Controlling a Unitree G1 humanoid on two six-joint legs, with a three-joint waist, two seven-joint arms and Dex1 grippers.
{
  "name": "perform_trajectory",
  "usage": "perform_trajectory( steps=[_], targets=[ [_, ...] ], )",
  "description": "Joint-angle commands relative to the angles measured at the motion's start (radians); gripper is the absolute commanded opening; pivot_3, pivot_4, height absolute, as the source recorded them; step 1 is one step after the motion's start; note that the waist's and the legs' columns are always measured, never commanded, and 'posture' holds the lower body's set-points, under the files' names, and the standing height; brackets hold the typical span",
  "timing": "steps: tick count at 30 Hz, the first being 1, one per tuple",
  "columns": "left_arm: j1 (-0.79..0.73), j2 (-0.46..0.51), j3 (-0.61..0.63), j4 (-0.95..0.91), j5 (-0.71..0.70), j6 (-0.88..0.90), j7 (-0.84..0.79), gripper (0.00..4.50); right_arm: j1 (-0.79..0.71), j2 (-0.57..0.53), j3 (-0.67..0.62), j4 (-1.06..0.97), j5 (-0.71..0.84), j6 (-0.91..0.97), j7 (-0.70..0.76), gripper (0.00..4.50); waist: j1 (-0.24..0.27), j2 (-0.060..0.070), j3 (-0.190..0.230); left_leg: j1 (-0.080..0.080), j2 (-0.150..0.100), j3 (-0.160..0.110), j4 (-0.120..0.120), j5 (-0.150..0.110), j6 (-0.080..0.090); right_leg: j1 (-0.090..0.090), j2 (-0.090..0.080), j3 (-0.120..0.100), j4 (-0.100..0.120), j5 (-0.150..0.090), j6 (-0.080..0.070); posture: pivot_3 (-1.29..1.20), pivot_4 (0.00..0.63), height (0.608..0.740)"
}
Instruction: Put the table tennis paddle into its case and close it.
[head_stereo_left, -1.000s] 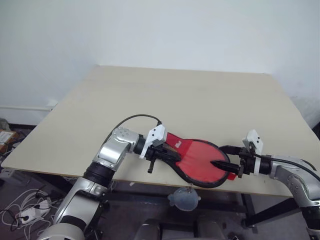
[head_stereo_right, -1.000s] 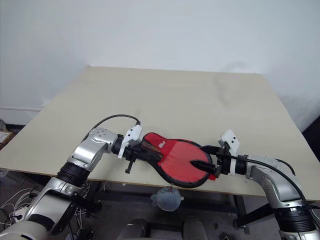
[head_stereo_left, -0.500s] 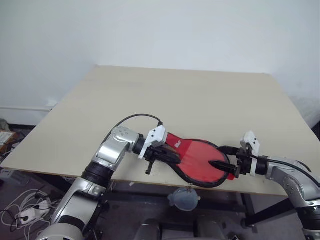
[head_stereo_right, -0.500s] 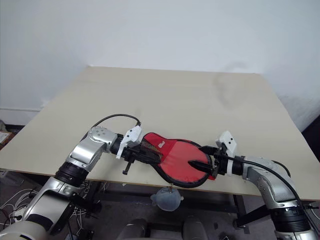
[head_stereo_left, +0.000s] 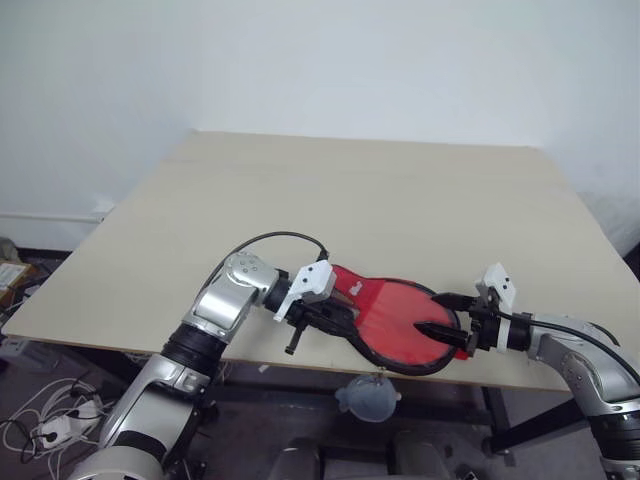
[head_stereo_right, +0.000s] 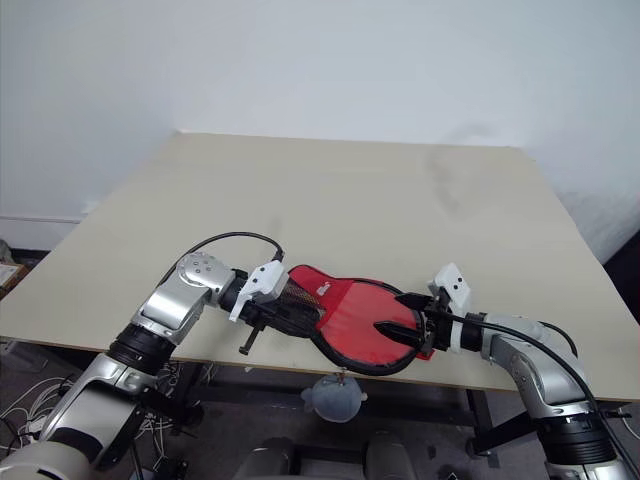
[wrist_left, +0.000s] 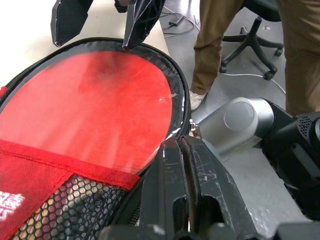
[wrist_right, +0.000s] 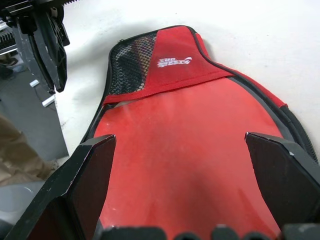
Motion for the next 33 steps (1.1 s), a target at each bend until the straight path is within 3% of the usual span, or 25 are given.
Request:
perform_trajectory(
  steps=[1,4,10,20,23,33],
  targets=[
    [-0.029,0.001,0.003,0.008,0.009,-0.028,0.007,0.0,-0.037,0.008,0.0,0.039,-0.059,-0.046,-0.05,4.49,0.0,0.0,0.0,0.0,0.0,0.0,0.0,0.0,0.0,0.0,0.0,0.0,0.0,0.0,0.0,0.0,0.0,0.74],
    [-0.031,-0.003,0.008,0.018,0.01,-0.031,0.009,0.0,-0.069,0.011,0.001,0.124,-0.112,-0.048,-0.109,4.49,0.0,0.0,0.0,0.0,0.0,0.0,0.0,0.0,0.0,0.0,0.0,0.0,0.0,0.0,0.0,0.0,0.0,0.74],
    [-0.026,-0.004,0.008,0.017,0.008,-0.034,0.013,0.0,-0.073,-0.005,0.02,0.164,-0.141,-0.023,-0.095,4.49,0.0,0.001,0.0,0.0,0.0,0.0,0.0,0.0,0.0,0.0,0.0,0.0,0.0,0.0,0.0,0.0,0.0,0.74],
    [-0.019,-0.002,0.009,0.01,0.007,-0.031,0.02,0.0,-0.1,0.009,-0.012,0.154,-0.031,0.289,-0.11,4.49,0.0,0.001,-0.001,0.002,0.0,0.0,0.0,0.0,0.001,0.002,0.0,0.0,0.001,0.0,0.0,0.0,0.0,0.74],
    [-0.018,-0.003,0.008,0.01,0.007,-0.031,0.022,0.0,-0.115,0.034,-0.037,0.165,-0.01,0.345,-0.139,4.04,0.0,0.0,-0.001,0.002,0.0,0.0,0.0,0.0,0.001,0.002,0.0,0.0,0.001,0.0,0.0,0.0,0.0,0.74],
    [-0.022,-0.006,0.007,0.016,0.01,-0.035,0.027,0.0,-0.118,0.056,-0.064,0.167,0.006,0.404,-0.178,1.49,-0.001,0.0,-0.001,0.002,0.0,0.0,-0.001,0.0,0.001,0.002,0.0,0.0,0.001,0.0,0.0,0.0,0.0,0.74]
  ],
)
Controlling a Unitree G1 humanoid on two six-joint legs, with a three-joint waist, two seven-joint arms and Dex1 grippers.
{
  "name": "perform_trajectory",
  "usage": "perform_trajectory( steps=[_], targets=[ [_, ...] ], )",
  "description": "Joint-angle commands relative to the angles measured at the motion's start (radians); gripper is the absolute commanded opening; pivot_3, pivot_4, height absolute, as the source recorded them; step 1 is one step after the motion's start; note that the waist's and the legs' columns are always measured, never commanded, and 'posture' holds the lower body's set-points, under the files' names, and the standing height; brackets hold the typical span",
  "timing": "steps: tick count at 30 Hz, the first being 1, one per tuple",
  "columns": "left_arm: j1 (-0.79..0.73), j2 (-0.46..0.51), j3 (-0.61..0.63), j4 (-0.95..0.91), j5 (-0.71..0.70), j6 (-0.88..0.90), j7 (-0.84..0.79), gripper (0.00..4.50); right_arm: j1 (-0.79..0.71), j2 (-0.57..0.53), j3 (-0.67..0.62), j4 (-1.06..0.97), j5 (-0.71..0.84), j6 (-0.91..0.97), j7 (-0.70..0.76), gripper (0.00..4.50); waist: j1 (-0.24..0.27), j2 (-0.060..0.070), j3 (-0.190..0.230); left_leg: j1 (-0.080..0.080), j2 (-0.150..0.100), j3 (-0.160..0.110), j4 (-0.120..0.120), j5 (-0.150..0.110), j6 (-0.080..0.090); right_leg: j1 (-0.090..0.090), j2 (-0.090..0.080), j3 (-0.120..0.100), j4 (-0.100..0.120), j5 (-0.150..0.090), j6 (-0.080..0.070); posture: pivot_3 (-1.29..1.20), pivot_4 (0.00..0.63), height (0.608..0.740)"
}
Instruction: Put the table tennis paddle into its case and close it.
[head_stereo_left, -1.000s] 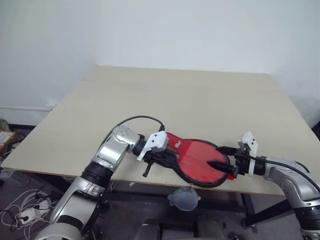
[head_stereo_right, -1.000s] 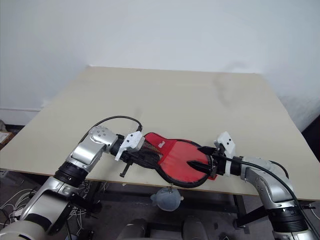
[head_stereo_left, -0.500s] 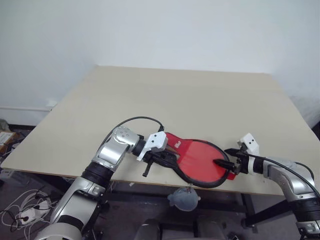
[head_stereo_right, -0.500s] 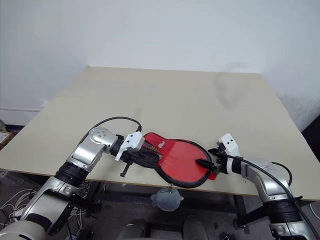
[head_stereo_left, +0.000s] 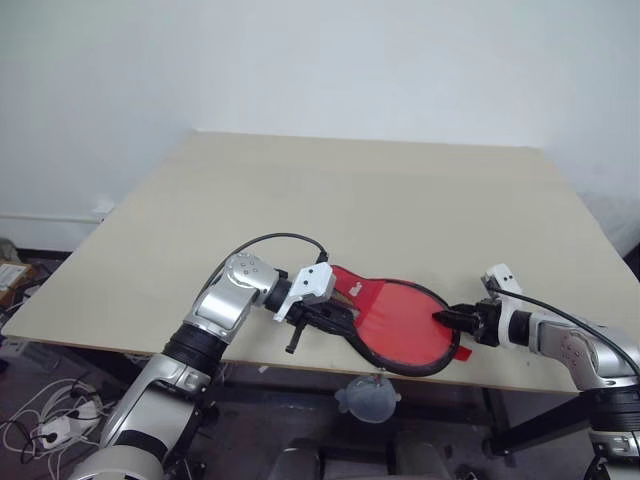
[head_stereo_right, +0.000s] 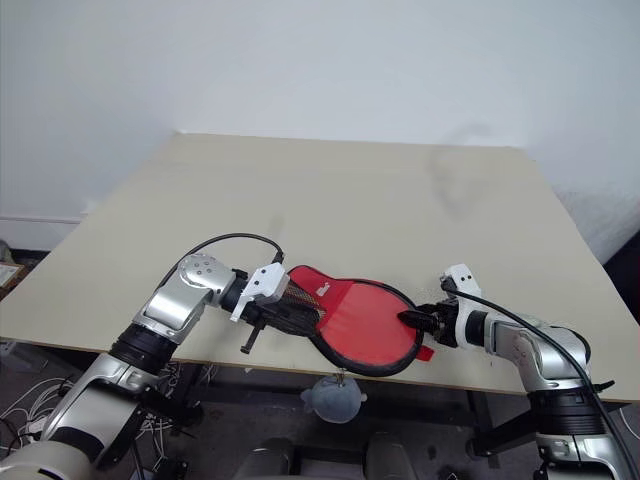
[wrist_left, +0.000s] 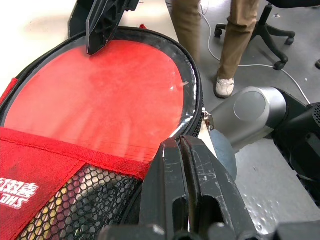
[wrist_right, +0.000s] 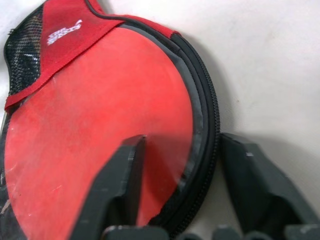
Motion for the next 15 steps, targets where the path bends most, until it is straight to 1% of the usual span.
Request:
perform_trajectory(
  steps=[1,5,7,11,15],
  targets=[
    [-0.022,-0.002,0.007,-0.02,0.001,-0.012,0.007,0.0,-0.002,0.014,0.0,0.003,0.018,0.038,-0.014,1.23,0.0,0.0,0.0,0.0,0.0,0.0,0.0,0.0,0.0,0.0,0.0,0.0,0.0,0.0,0.0,0.0,0.0,0.74],
    [-0.021,-0.004,0.006,-0.021,0.001,-0.012,0.01,0.0,-0.005,0.018,-0.008,0.003,0.025,0.043,-0.022,0.38,0.0,0.0,0.0,0.0,0.0,0.0,0.0,0.0,0.0,0.0,0.0,0.0,0.0,0.0,0.0,0.0,0.0,0.74],
    [-0.021,-0.004,0.005,-0.018,0.001,-0.013,0.011,0.0,-0.009,0.021,-0.008,0.004,0.021,0.041,-0.026,0.04,-0.001,0.0,0.0,0.0,0.0,0.0,0.0,0.0,0.0,0.0,0.0,0.0,0.0,0.0,0.0,0.0,0.0,0.74],
    [-0.022,-0.006,0.005,-0.013,0.003,-0.017,0.013,0.0,-0.034,0.034,-0.018,0.026,0.01,0.03,-0.048,0.02,-0.003,0.0,0.0,0.001,0.0,0.0,0.0,0.0,0.0,0.0,0.0,0.0,0.0,0.0,0.0,0.0,0.0,0.74],
    [-0.023,-0.008,0.006,-0.007,0.007,-0.024,0.017,0.0,-0.078,0.059,-0.031,0.079,-0.021,-0.019,-0.091,0.02,-0.009,0.0,0.0,0.002,0.001,0.001,0.0,0.001,0.001,0.001,0.0,0.0,0.0,0.0,0.0,0.0,0.0,0.74]
  ],
)
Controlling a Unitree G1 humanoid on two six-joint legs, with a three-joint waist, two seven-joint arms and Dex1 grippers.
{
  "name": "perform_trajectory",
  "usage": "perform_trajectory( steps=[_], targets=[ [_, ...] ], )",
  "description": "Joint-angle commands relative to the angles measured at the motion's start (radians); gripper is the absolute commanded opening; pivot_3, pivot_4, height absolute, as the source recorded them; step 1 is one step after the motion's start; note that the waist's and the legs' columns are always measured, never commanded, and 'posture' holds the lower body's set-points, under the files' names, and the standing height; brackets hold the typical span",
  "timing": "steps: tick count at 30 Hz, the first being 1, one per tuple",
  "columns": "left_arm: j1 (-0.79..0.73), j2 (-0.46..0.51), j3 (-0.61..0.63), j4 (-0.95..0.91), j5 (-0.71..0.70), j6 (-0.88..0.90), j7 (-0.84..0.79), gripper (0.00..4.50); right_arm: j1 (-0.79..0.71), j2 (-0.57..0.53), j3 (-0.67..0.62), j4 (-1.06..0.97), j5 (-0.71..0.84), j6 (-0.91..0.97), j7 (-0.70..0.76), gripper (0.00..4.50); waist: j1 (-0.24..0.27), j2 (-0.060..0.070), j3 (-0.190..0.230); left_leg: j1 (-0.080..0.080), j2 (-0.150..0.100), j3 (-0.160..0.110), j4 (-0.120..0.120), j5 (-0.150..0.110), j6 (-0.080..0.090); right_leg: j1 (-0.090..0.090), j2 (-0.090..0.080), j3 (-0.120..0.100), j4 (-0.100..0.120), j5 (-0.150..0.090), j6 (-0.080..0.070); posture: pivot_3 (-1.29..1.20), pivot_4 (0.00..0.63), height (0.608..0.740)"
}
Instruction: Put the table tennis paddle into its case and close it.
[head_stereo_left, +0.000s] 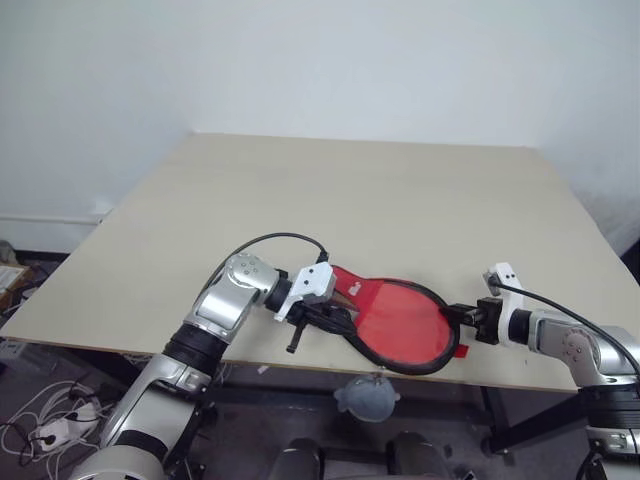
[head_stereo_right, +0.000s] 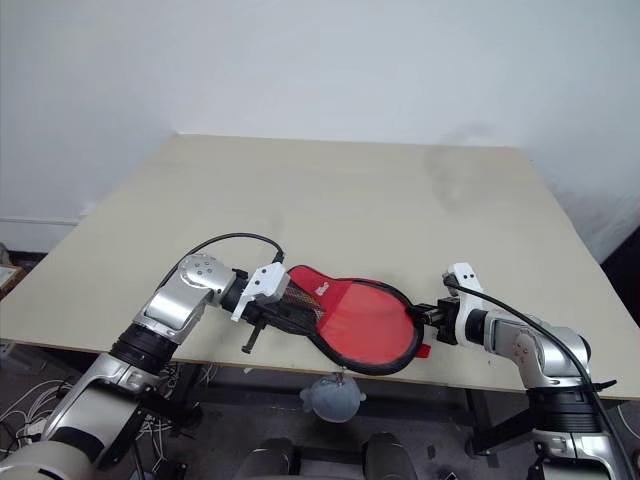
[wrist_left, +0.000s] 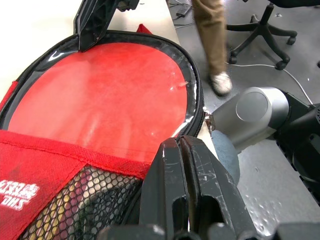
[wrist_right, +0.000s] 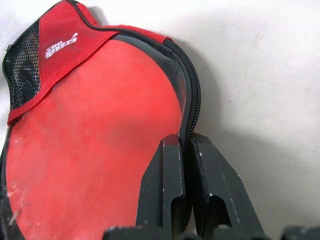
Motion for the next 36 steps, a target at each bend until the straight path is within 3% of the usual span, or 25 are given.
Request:
perform_trajectory(
  steps=[1,16,21,36],
  targets=[
    [-0.023,-0.003,0.006,-0.006,0.005,-0.021,0.008,0.0,-0.058,0.033,-0.009,0.06,-0.037,-0.051,-0.065,0.02,-0.005,0.0,0.0,0.0,0.0,0.0,0.0,0.0,0.001,0.0,0.0,0.0,0.0,0.0,0.0,0.0,0.0,0.74],
    [-0.024,-0.01,0.008,0.001,0.013,-0.033,0.014,0.0,-0.195,0.11,-0.081,0.261,-0.076,-0.232,-0.211,0.02,-0.021,0.004,0.003,-0.006,0.003,0.011,0.001,0.002,0.003,-0.005,-0.002,0.004,-0.005,0.0,0.0,0.0,0.0,0.74],
    [-0.027,-0.012,0.01,0.005,0.016,-0.035,0.02,0.0,-0.175,0.089,-0.016,0.246,-0.116,-0.265,-0.167,0.02,-0.021,0.007,0.003,-0.01,0.003,0.012,0.001,0.007,0.01,-0.006,-0.002,0.003,-0.004,0.0,0.0,0.0,0.0,0.74],
    [-0.029,-0.015,0.011,0.011,0.012,-0.035,0.033,0.0,-0.241,0.134,-0.104,0.342,-0.125,-0.353,-0.278,0.02,-0.022,0.007,0.003,-0.008,0.001,0.019,0.001,0.009,0.013,-0.007,-0.001,0.015,-0.004,0.002,0.004,0.0,0.0,0.74]
  ],
)
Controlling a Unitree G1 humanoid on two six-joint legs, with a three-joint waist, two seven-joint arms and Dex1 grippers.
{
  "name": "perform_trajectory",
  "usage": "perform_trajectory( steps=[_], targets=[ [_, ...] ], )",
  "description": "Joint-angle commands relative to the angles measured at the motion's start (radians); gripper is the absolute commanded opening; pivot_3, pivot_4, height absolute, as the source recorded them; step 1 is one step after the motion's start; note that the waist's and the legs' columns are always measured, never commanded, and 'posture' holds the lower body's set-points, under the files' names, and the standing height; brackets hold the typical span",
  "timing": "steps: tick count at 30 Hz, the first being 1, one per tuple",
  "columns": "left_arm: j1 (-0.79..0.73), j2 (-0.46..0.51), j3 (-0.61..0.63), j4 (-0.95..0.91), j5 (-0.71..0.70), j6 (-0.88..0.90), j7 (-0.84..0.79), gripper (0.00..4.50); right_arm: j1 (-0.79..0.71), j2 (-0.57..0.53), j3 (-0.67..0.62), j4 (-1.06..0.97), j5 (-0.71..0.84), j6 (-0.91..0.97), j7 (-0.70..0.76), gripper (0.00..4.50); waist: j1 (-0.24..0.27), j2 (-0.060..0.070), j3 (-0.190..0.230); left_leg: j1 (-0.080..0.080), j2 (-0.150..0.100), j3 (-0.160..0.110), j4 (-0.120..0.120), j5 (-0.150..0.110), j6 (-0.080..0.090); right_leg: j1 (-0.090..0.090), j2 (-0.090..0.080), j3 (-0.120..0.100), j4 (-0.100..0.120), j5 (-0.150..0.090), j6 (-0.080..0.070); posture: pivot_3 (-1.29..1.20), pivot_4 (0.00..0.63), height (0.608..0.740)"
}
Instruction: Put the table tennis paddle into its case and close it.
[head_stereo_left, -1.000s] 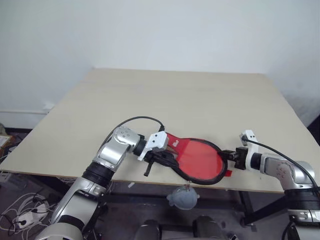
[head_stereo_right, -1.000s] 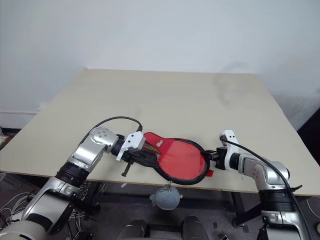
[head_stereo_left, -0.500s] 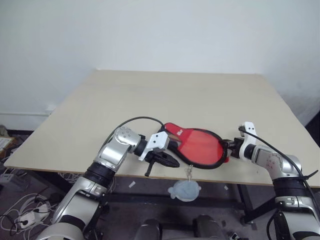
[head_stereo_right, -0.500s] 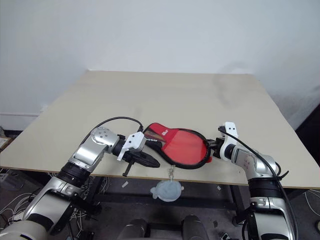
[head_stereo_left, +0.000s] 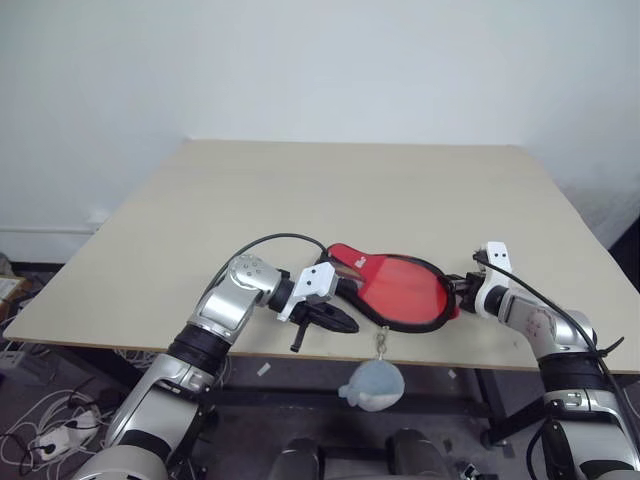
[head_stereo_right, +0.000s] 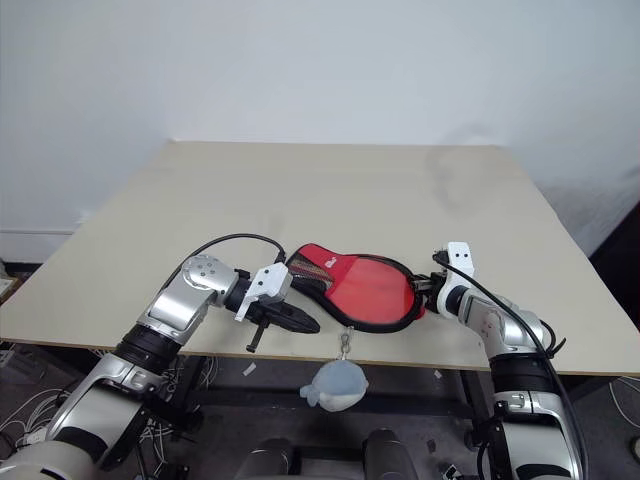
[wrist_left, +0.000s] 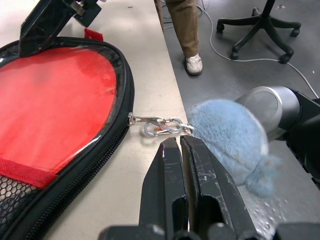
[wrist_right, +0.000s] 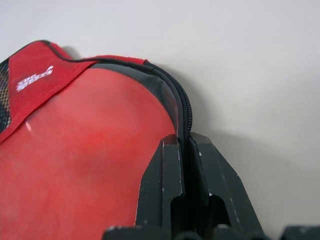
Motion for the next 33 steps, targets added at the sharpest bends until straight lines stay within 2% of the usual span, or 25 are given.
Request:
perform_trajectory(
  steps=[1,6,12,19,24,29,32,33],
  targets=[
    [-0.028,-0.001,0.011,-0.016,0.0,-0.008,0.005,0.0,-0.053,-0.013,-0.076,0.007,-0.016,-0.063,-0.071,0.02,0.002,0.0,0.0,0.0,0.0,0.0,0.0,0.0,0.0,0.0,0.0,0.001,0.0,0.0,0.0,0.0,0.0,0.74],
    [-0.025,-0.002,0.01,-0.018,0.0,-0.007,0.006,0.0,-0.053,-0.013,-0.074,0.011,-0.022,-0.079,-0.082,0.02,0.001,0.0,0.0,-0.006,-0.002,0.0,0.0,0.003,0.005,-0.002,0.001,0.003,0.0,0.0,0.0,0.0,0.0,0.74],
    [-0.024,-0.006,0.008,-0.019,0.0,-0.008,0.009,0.0,-0.019,-0.027,-0.005,-0.013,-0.072,-0.096,-0.052,0.02,0.0,0.0,0.0,-0.006,-0.002,0.001,0.0,0.006,0.009,-0.001,0.001,0.004,0.0,0.002,0.003,0.0,0.0,0.74],
    [-0.021,-0.008,0.007,-0.02,0.001,-0.009,0.012,0.0,-0.047,0.003,-0.064,0.017,-0.066,-0.14,-0.12,0.02,0.0,0.0,0.0,-0.006,-0.002,0.002,0.0,0.006,0.009,-0.002,0.001,0.006,0.0,0.002,0.003,0.0,0.0,0.74],
    [-0.018,-0.011,0.006,-0.024,-0.001,-0.006,0.015,0.0,-0.057,-0.003,-0.052,0.036,-0.078,-0.158,-0.122,0.02,0.0,0.0,0.0,-0.007,-0.002,0.002,0.0,0.006,0.009,-0.002,0.001,0.006,0.0,0.002,0.003,0.0,0.0,0.74],
    [-0.017,-0.011,0.008,-0.026,-0.002,-0.004,0.018,0.0,-0.039,-0.01,-0.019,0.027,-0.103,-0.172,-0.1,0.02,0.0,0.0,0.0,-0.007,-0.002,0.002,0.0,0.006,0.009,-0.001,0.001,0.006,0.001,0.002,0.003,0.0,0.0,0.74],
    [-0.016,-0.011,0.008,-0.027,-0.002,-0.004,0.02,0.0,-0.016,-0.017,0.006,0.006,-0.103,-0.178,-0.038,0.02,-0.001,0.0,0.0,-0.008,-0.003,0.002,0.0,0.006,0.01,-0.001,0.001,0.007,0.001,0.002,0.003,0.0,0.0,0.74],
    [-0.016,-0.011,0.008,-0.027,-0.002,-0.004,0.021,0.0,-0.009,-0.019,0.011,-0.003,-0.099,-0.177,-0.022,0.29,0.0,0.0,0.0,-0.008,-0.003,0.003,-0.001,0.006,0.01,-0.001,0.001,0.007,0.001,0.002,0.004,0.0,0.0,0.74]
  ],
)
